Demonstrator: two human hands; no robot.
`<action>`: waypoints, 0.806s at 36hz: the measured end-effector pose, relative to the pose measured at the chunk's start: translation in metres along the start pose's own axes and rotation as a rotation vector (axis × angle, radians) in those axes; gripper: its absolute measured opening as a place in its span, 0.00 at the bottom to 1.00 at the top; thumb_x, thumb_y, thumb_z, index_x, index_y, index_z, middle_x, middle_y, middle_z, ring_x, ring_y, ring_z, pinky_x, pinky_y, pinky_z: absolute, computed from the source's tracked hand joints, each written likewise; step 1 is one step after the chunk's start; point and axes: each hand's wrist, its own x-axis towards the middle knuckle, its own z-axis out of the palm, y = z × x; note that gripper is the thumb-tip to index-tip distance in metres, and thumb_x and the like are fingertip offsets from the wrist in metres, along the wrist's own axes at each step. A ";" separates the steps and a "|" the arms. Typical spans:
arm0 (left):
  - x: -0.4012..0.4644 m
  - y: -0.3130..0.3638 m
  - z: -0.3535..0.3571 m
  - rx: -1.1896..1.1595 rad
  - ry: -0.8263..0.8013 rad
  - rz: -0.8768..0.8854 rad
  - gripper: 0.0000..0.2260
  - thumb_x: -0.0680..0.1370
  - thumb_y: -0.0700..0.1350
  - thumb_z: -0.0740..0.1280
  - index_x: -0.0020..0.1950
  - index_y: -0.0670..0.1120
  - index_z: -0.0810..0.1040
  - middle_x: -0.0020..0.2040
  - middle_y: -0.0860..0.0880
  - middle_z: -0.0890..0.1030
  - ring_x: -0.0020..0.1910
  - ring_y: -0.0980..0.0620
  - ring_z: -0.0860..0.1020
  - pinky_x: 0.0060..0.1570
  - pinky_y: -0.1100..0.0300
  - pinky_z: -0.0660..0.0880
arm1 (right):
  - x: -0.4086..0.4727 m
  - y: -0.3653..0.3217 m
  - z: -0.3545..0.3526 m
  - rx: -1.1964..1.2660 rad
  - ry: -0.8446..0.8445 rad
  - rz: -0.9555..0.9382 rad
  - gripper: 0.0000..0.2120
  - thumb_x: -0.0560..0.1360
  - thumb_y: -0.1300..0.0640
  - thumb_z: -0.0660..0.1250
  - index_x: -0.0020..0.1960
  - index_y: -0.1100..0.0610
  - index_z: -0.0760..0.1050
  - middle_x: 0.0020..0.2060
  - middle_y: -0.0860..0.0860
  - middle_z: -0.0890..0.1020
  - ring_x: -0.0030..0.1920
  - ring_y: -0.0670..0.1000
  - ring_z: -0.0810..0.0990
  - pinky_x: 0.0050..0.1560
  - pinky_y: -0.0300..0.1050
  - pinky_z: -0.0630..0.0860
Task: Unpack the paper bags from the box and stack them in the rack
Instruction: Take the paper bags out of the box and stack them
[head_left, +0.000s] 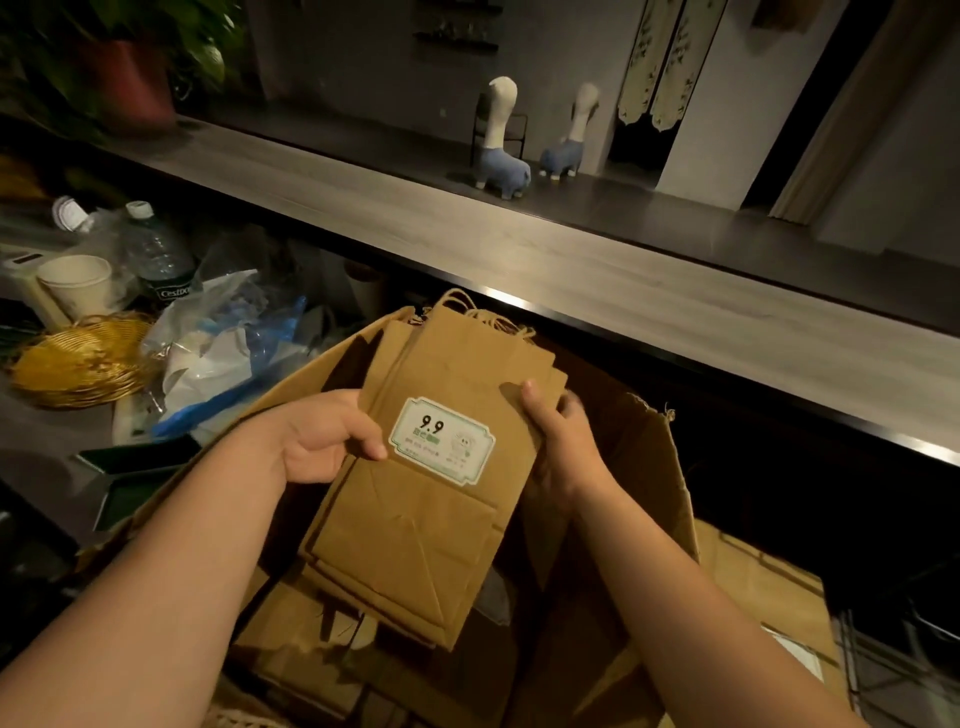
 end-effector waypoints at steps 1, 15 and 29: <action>-0.001 0.001 0.000 -0.018 0.000 0.022 0.22 0.73 0.22 0.56 0.60 0.41 0.76 0.56 0.37 0.82 0.56 0.38 0.81 0.55 0.43 0.76 | -0.002 -0.002 0.001 0.083 -0.099 0.023 0.35 0.66 0.49 0.73 0.68 0.55 0.65 0.60 0.58 0.79 0.55 0.58 0.83 0.52 0.54 0.81; 0.030 -0.023 0.011 0.271 0.277 -0.072 0.22 0.66 0.29 0.74 0.57 0.42 0.74 0.52 0.40 0.82 0.52 0.40 0.81 0.53 0.44 0.80 | 0.000 0.008 0.006 -0.472 -0.247 -0.173 0.23 0.70 0.65 0.74 0.60 0.49 0.71 0.55 0.46 0.80 0.55 0.42 0.79 0.48 0.33 0.77; 0.039 -0.038 0.010 0.010 0.144 -0.131 0.28 0.67 0.26 0.72 0.65 0.39 0.72 0.55 0.37 0.82 0.56 0.40 0.81 0.58 0.46 0.77 | 0.006 0.025 -0.003 -0.722 -0.295 0.075 0.13 0.73 0.67 0.71 0.55 0.58 0.78 0.49 0.49 0.83 0.50 0.46 0.81 0.45 0.33 0.77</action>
